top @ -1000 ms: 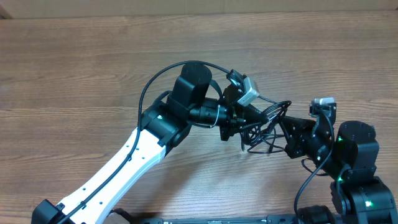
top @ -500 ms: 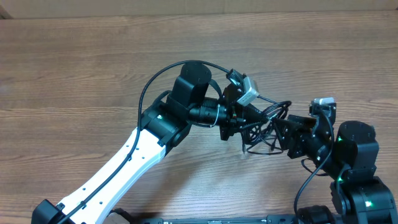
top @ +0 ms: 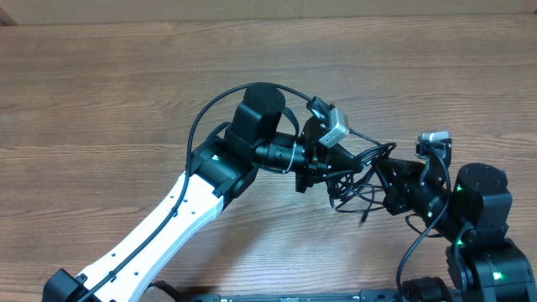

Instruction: Untangle cables

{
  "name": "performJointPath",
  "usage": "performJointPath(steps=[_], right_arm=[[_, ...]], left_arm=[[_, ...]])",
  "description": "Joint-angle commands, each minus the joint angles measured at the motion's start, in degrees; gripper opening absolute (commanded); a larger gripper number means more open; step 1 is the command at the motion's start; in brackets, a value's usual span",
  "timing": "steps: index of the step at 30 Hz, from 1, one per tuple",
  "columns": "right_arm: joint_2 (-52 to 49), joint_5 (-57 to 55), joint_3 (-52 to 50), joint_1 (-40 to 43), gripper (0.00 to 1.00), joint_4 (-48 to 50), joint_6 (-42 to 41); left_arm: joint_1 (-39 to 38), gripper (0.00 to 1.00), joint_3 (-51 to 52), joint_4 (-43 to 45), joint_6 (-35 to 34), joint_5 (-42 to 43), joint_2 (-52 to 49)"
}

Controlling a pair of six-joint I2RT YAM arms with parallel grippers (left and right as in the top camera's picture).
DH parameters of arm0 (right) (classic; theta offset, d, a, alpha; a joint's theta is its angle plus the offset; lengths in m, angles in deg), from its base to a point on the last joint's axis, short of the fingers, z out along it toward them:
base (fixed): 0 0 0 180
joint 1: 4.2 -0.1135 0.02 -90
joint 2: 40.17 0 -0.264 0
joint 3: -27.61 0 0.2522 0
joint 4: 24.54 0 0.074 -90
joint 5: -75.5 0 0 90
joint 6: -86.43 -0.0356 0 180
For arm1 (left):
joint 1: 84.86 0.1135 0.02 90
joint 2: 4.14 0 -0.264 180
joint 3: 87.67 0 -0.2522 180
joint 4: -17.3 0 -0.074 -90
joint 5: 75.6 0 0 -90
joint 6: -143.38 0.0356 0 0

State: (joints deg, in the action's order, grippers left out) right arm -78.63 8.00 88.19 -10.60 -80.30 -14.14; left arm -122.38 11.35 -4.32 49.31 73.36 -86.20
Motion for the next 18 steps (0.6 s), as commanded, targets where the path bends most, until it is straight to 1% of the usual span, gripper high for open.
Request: performJointPath(steps=[1,3,8,12,18], right_arm=[[0.44,-0.35,1.18,0.13,0.04,0.24,-0.02],[0.44,-0.35,1.18,0.13,0.04,0.2,-0.02],[0.44,-0.37,1.18,0.13,0.04,-0.13,0.15],[0.44,-0.35,1.18,0.13,0.04,-0.55,0.22],[0.44,1.81,1.18,0.13,0.04,-1.36,3.67]], left_arm=[[-0.33,0.04,-0.87,0.66,1.18,-0.83,1.16],[-0.33,0.04,-0.87,0.68,-0.94,-5.09,1.16],[-0.33,0.04,-0.87,1.33,-8.76,-14.49,1.16],[-0.33,0.04,-0.87,1.81,-16.26,-23.1,1.16],[-0.33,0.04,-0.87,1.9,-26.84,-34.05,1.16]])
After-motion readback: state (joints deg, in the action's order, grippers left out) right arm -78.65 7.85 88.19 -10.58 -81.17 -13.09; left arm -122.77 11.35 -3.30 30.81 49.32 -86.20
